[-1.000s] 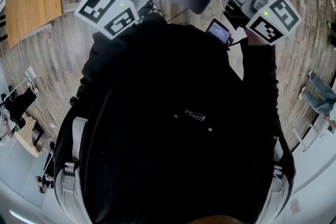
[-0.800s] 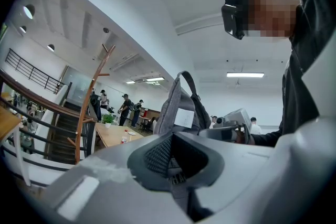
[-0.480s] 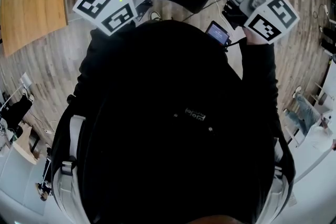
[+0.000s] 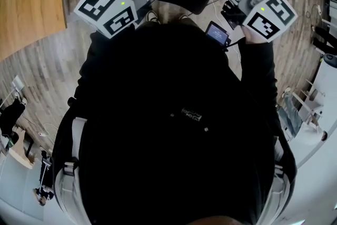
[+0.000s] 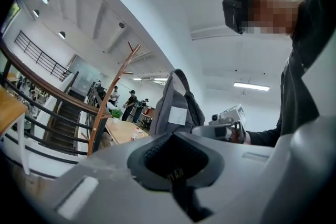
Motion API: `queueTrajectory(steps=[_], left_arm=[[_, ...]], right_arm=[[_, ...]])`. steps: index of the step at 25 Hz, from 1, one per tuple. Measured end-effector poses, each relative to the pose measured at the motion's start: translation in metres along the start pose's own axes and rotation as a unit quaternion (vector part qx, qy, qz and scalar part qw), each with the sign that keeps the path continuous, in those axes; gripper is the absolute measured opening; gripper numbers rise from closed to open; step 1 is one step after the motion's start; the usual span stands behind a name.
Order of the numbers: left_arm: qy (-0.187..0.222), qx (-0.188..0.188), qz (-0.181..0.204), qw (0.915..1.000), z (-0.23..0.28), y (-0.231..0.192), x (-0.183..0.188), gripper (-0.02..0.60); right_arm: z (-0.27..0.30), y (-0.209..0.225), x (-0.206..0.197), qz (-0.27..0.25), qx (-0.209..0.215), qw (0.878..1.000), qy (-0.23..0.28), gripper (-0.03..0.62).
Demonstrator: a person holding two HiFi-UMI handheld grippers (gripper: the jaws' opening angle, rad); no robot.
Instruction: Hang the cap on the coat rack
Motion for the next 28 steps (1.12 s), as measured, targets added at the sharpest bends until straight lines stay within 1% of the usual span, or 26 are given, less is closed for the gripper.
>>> queueTrajectory(steps=[3,7,10,12,16,19,21,25,28], left_arm=[[0.009,0.010,-0.006,0.9999,-0.004,0.005,0.000,0.002],[0.015,0.023,-0.007,0.9996,-0.011,0.010,0.002,0.002],[0.005,0.023,0.012,0.9997,-0.014,0.021,0.009,0.002],[0.001,0.030,0.023,0.9993,-0.010,0.022,0.011,0.002],[0.017,0.053,0.021,0.9982,0.009,-0.008,0.020,0.002],[0.018,0.061,0.029,0.9975,0.034,-0.026,0.029,0.002],[0.017,0.063,0.034,0.9973,0.055,-0.031,0.033,0.002],[0.012,0.053,0.052,0.9972,0.094,-0.038,0.043,0.002],[0.008,0.058,0.058,0.9966,0.122,-0.039,0.045,0.002]], right_arm=[[0.001,-0.003,0.006,-0.009,0.005,1.000,-0.009,0.031],[0.003,-0.009,0.010,-0.013,0.026,0.999,-0.016,0.032],[0.006,-0.010,0.018,-0.018,0.043,0.999,-0.009,0.032],[0.008,-0.004,0.022,-0.016,0.054,0.998,-0.004,0.032],[0.022,0.027,0.033,-0.022,0.077,0.997,0.001,0.032],[0.025,0.052,0.045,-0.028,0.082,0.996,0.009,0.032],[0.019,0.072,0.050,-0.023,0.083,0.996,0.017,0.032],[0.006,0.113,0.061,-0.014,0.085,0.996,0.039,0.032],[-0.006,0.138,0.068,-0.014,0.090,0.995,0.044,0.032]])
Point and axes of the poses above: the fingertips, and each gripper's own axes: z forward along the fingers, y to its right, x out of its top, the point moved 7 cm from there along -z, backward along the fingers, and after that the axes turned 2 degrees about -x, right-handed, at the moved point
